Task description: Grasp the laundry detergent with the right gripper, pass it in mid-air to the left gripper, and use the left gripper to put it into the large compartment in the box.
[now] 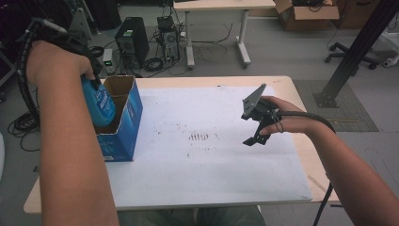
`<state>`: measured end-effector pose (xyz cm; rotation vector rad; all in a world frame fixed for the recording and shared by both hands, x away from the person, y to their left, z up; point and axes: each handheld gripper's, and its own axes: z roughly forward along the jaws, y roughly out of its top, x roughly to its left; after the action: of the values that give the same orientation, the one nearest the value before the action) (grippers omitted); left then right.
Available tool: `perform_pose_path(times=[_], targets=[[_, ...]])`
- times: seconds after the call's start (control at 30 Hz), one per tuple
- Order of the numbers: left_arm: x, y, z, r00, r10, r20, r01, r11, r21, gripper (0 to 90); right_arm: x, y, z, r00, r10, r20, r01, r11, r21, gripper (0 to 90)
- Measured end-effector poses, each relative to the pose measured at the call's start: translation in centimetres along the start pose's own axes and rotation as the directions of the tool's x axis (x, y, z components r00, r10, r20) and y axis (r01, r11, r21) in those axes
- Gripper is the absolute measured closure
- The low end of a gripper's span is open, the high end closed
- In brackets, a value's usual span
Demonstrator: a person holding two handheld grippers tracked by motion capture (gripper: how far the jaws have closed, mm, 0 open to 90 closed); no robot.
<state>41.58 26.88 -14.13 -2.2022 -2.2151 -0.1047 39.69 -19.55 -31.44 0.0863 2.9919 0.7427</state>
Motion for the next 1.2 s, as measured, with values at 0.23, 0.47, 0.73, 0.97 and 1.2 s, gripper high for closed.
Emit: perform_pose_path(times=[0.23,0.47,0.73,0.97,1.2], targets=[[-0.2,0.3,2.2,0.9999,0.007,0.008,-0.007,0.9999,0.01,38.3,0.1,0.0,0.4,1.0,-0.004,-0.003,0.004,1.0,-0.002,2.9],[-0.1,0.5,4.0,0.9999,0.007,0.007,-0.007,0.9997,0.023,38.3,0.0,-0.1,0.5,1.0,-0.004,-0.006,0.004,1.0,-0.004,3.0],[0.1,0.4,6.5,0.9999,0.008,0.009,-0.008,0.9992,0.04,38.3,0.1,-0.2,0.4,1.0,-0.002,-0.004,0.002,1.0,-0.003,3.0],[-0.3,0.5,8.5,0.9999,0.01,0.008,-0.011,0.9986,0.052,38.3,0.2,0.1,0.4,1.0,-0.006,-0.006,0.006,1.0,0.0,3.0],[-0.6,0.5,10.1,0.9998,0.02,0.008,-0.021,0.9981,0.059,38.3,0.2,0.1,0.4,1.0,-0.004,-0.005,0.004,1.0,0.005,3.0]])
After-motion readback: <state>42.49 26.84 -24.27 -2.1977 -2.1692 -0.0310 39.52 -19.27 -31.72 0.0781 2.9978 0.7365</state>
